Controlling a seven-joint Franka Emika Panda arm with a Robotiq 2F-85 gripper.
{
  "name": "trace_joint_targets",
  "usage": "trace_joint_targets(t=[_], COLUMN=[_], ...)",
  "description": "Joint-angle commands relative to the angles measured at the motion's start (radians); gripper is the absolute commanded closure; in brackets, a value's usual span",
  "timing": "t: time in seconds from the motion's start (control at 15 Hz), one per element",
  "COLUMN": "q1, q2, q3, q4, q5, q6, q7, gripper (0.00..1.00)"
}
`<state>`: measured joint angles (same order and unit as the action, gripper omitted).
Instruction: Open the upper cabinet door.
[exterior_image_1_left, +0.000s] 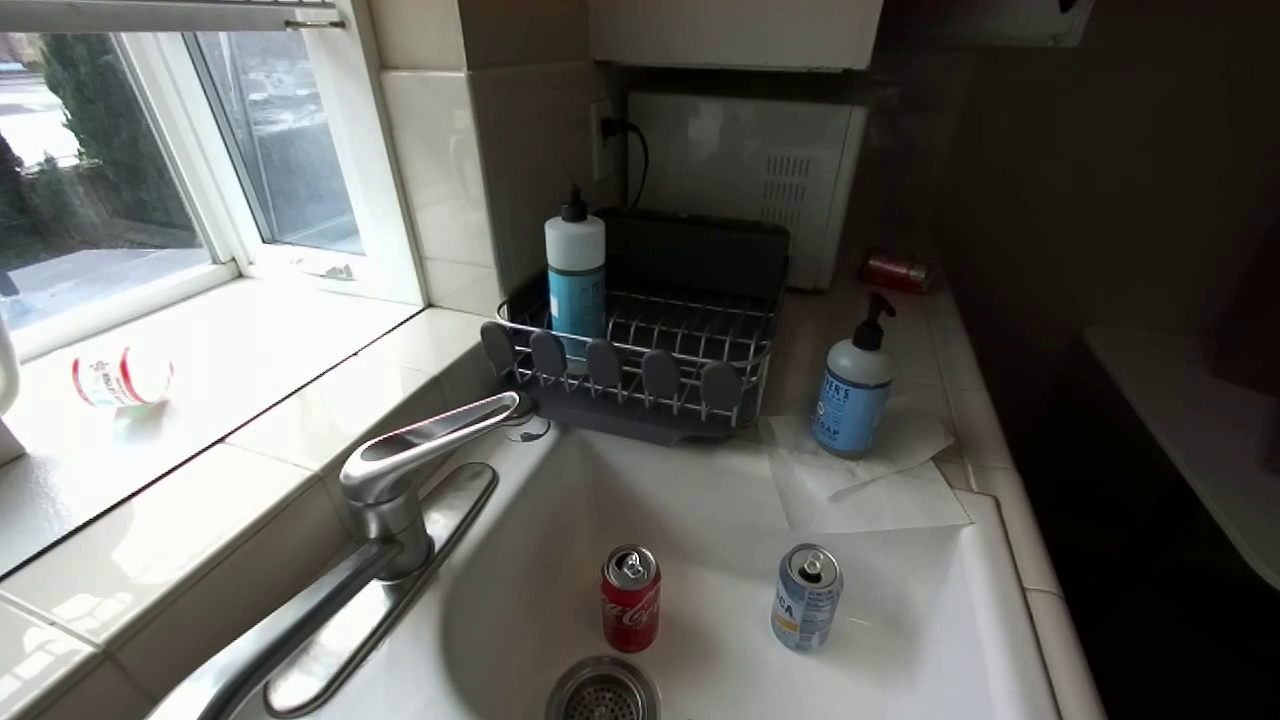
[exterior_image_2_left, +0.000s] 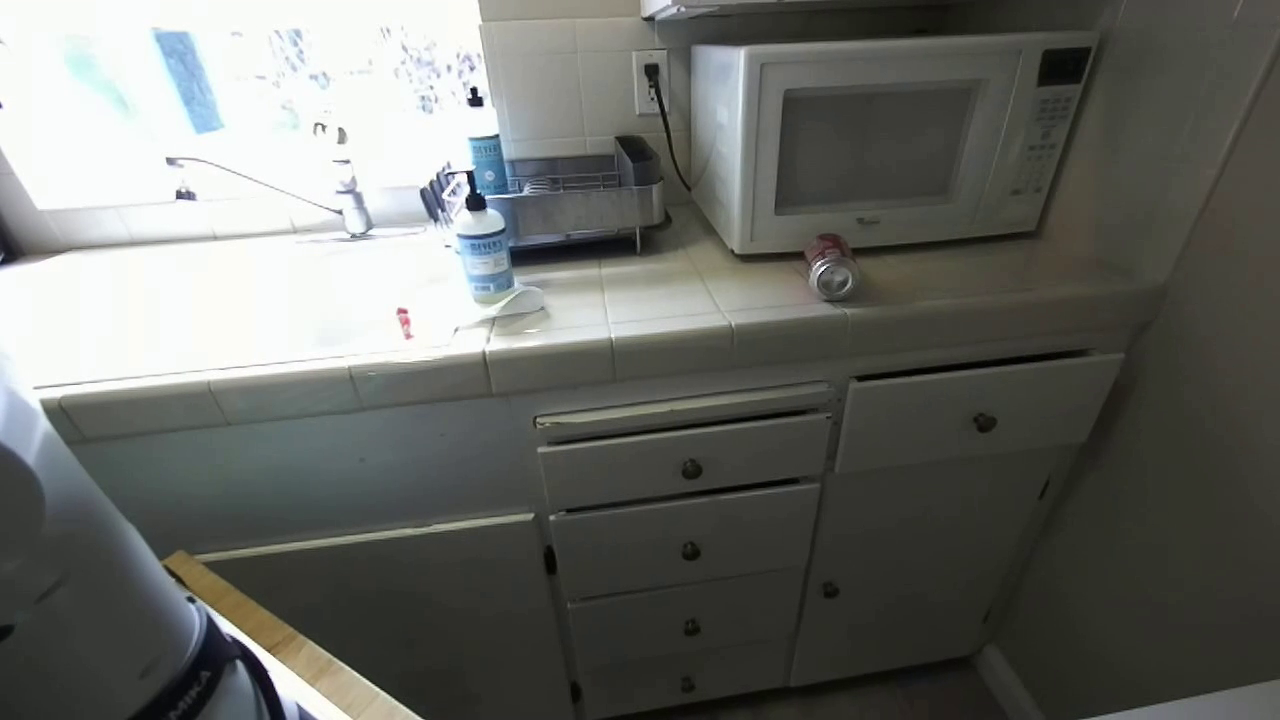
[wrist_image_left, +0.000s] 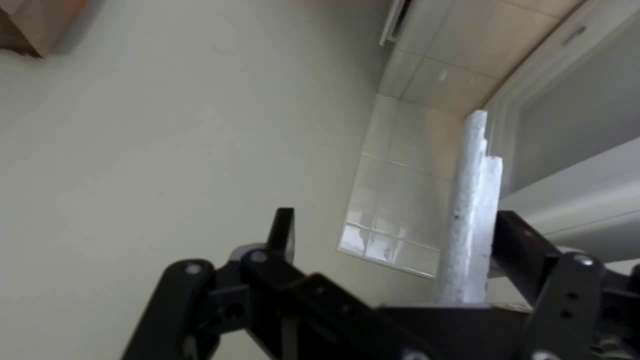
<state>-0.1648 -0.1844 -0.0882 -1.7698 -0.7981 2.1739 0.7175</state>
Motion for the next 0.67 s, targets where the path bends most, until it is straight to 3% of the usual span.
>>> trace_joint_targets(t=[0.0, 0.33, 0.6], q1=[-0.017, -0.003, 0.026], q2=[-0.064, -0.114, -0.107], q3=[-0.003, 0.012, 0.016], q4=[-0.027, 0.01, 0.071], q5=[-0.01, 0.06, 0.239], q6=[-0.102, -0.265, -0.368], q7=[-0.068, -0.202, -0.309], gripper=[0.0, 0.0, 0.0])
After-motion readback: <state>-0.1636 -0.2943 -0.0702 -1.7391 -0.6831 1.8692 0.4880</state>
